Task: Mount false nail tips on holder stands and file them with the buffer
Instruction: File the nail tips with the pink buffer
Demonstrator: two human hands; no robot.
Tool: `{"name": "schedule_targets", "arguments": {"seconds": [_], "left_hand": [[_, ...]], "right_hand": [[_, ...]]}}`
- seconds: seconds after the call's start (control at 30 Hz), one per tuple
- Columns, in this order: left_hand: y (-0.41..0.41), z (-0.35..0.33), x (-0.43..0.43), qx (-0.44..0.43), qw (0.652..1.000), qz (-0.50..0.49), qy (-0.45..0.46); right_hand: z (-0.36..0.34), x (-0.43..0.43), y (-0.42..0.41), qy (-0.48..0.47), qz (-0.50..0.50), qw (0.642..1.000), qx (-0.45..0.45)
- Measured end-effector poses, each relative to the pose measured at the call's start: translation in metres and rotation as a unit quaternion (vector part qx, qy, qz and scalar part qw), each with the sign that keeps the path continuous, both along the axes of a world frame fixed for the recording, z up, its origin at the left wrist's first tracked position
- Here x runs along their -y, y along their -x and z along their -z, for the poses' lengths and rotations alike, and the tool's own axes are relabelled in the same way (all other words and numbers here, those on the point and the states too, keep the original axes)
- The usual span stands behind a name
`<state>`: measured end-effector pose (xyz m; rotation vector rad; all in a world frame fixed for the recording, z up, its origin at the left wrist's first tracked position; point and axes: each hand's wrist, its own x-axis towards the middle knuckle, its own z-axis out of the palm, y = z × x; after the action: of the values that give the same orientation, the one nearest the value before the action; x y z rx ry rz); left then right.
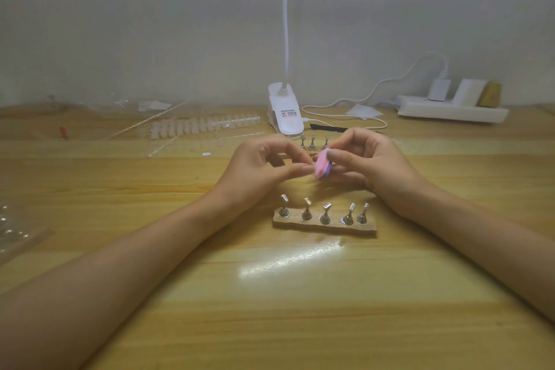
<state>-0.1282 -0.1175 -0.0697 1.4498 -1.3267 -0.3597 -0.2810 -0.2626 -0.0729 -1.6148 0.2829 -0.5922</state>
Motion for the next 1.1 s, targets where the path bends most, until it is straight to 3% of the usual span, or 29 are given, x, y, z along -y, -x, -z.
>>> {"name": "schedule_targets", "arguments": {"seconds": [0.1, 0.23, 0.33, 0.43, 0.53, 0.67, 0.8, 0.9, 1.03, 1.1], "left_hand": [[-0.0006, 0.0001, 0.0000, -0.008, 1.000, -0.012, 0.001], [0.0026, -0.0009, -0.0009, 0.029, 0.999, 0.027, -0.006], [0.0001, -0.0012, -0.0006, 0.013, 1.000, -0.001, 0.015], [0.0029, -0.0013, -0.0007, 0.050, 0.998, 0.032, -0.005], [0.0010, -0.0003, 0.0004, 0.022, 1.000, 0.005, 0.019], [0.0050, -0.0019, -0.0001, 0.065, 0.995, 0.069, -0.034], [-0.0006, -0.0022, 0.0001, -0.019, 1.000, 0.005, 0.007], [-0.0002, -0.0015, 0.0005, -0.006, 1.000, -0.005, 0.000], [-0.0009, -0.0011, -0.0002, -0.020, 1.000, -0.007, 0.005], [-0.0012, -0.0009, -0.0006, -0.019, 1.000, -0.009, 0.010]], "right_hand": [[0.0007, -0.0014, 0.0018, 0.025, -0.045, 0.998, -0.024], [-0.0003, 0.0006, 0.0005, -0.010, 0.007, 1.000, 0.005], [0.0003, -0.0007, 0.0013, 0.016, -0.036, 0.999, -0.019], [0.0008, -0.0004, 0.0001, 0.005, -0.004, 1.000, 0.000], [-0.0001, 0.0002, 0.0004, -0.010, -0.018, 1.000, 0.004], [0.0013, 0.0009, -0.0003, 0.007, -0.009, 1.000, 0.003], [0.0000, 0.0028, 0.0018, -0.013, -0.023, 1.000, 0.010], [0.0003, 0.0010, 0.0036, 0.029, -0.075, 0.997, -0.005], [-0.0003, 0.0047, 0.0008, -0.038, -0.009, 0.998, 0.038], [0.0015, 0.0039, 0.0017, -0.014, -0.039, 0.999, 0.010]]}}
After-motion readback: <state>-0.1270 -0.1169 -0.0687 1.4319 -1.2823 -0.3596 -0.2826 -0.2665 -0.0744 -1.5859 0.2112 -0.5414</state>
